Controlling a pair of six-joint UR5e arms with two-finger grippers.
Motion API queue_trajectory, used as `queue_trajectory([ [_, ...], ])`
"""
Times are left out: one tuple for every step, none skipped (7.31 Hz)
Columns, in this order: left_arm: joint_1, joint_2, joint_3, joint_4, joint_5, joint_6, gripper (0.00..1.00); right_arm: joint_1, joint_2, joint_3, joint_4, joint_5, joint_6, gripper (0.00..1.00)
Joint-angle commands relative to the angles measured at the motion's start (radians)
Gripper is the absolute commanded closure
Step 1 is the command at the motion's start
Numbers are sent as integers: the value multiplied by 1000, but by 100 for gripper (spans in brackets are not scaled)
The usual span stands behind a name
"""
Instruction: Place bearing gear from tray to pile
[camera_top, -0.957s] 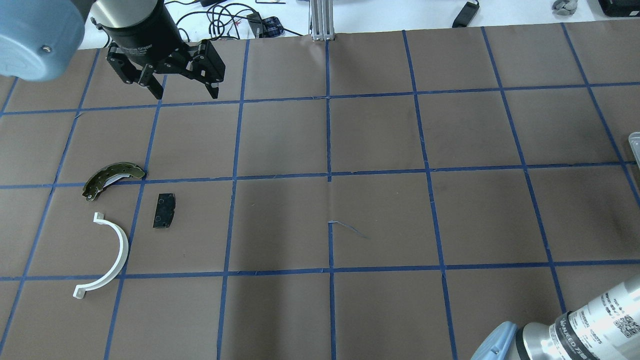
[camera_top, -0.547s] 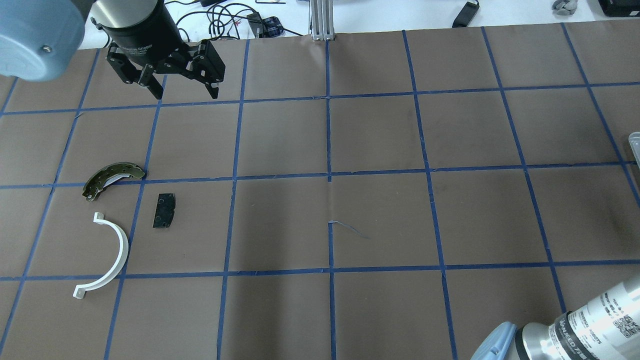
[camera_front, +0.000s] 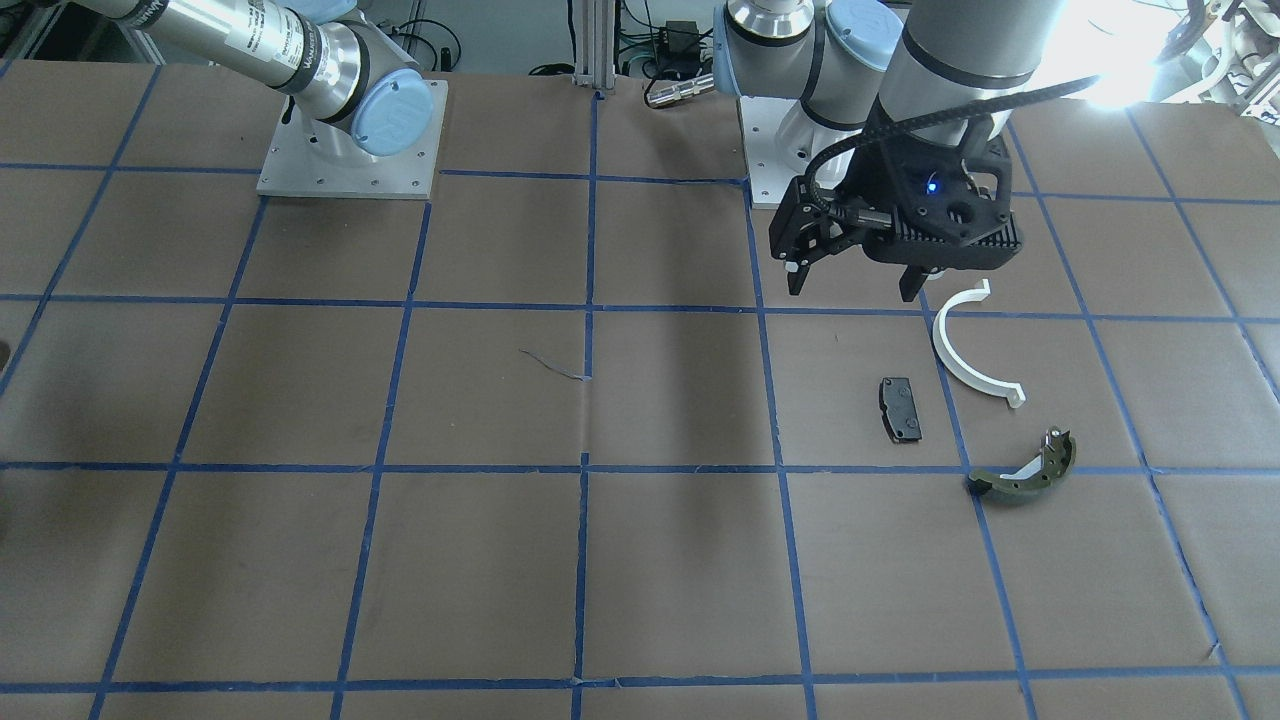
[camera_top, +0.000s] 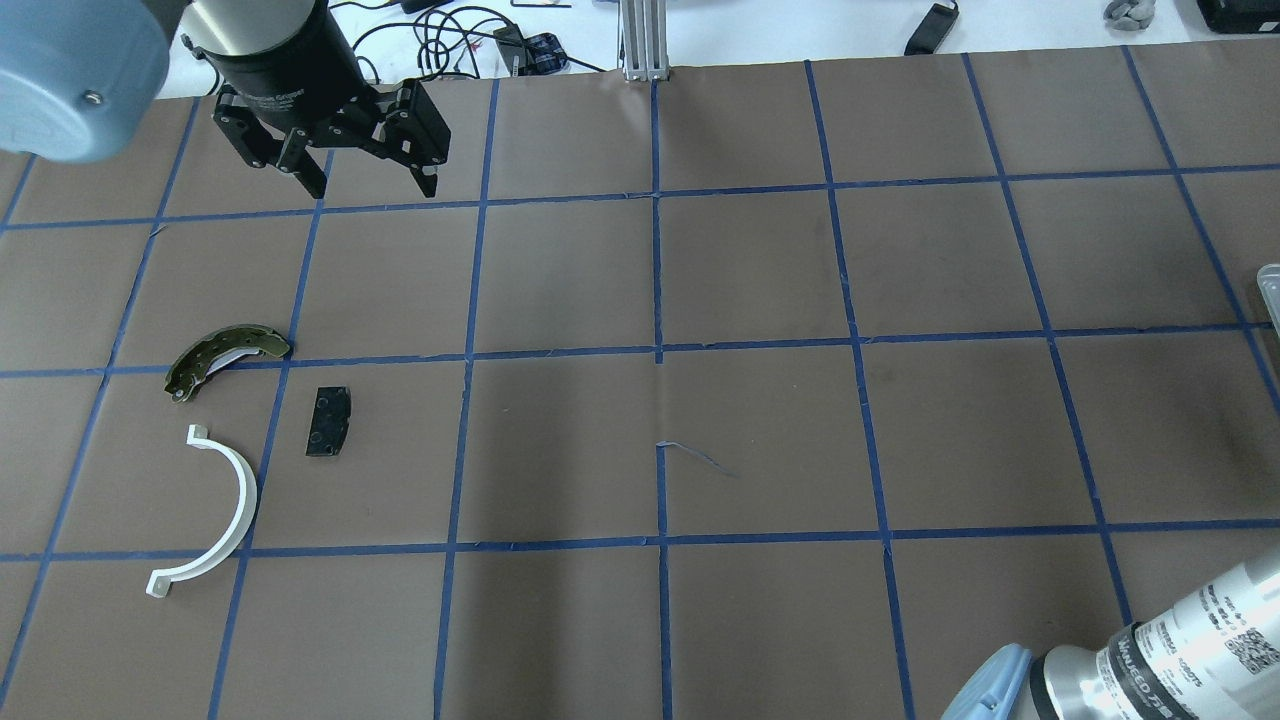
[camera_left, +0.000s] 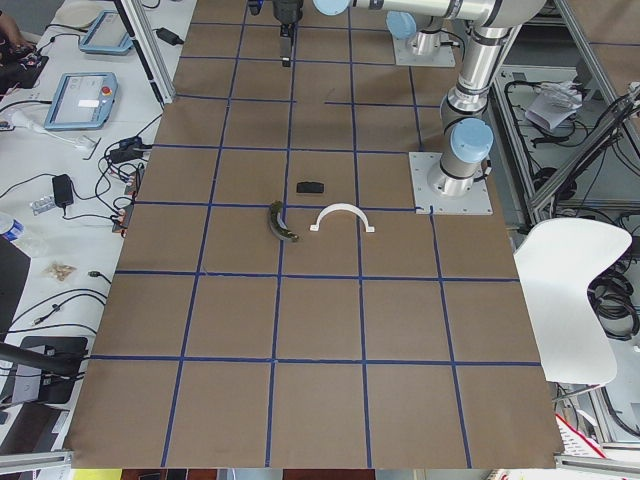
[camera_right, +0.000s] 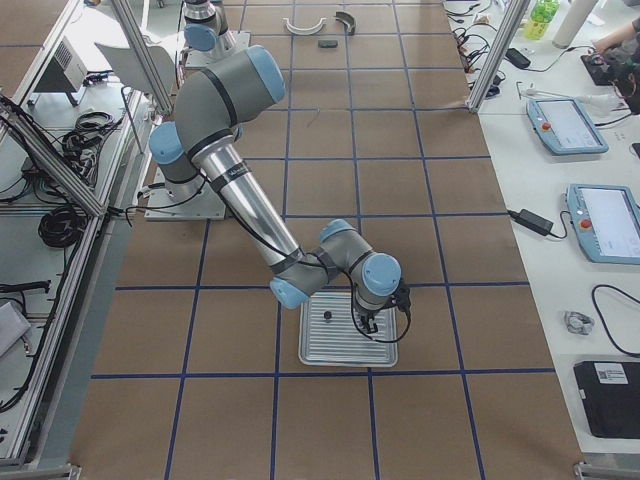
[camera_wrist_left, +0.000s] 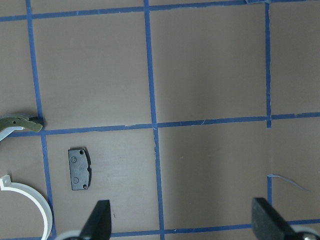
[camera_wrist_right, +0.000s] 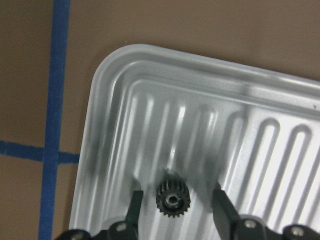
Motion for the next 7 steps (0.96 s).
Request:
queue_trajectory([
  [0,0,0,0,0,0,0,1,-3,-1,1,-1,-1,49],
  [0,0,0,0,0,0,0,1,-2,1,0,-1,-1,51],
  [0,0,0,0,0,0,0,1,-2,1,0,0,0,51],
  [0,0,0,0,0,0,0,1,-2,1,0,0,0,51],
  [0,0,0,0,0,0,0,1,-2,1,0,0,0,57],
  [0,0,0,0,0,0,0,1,-2,1,0,0,0,65],
  [0,0,0,0,0,0,0,1,-2,1,0,0,0,72],
])
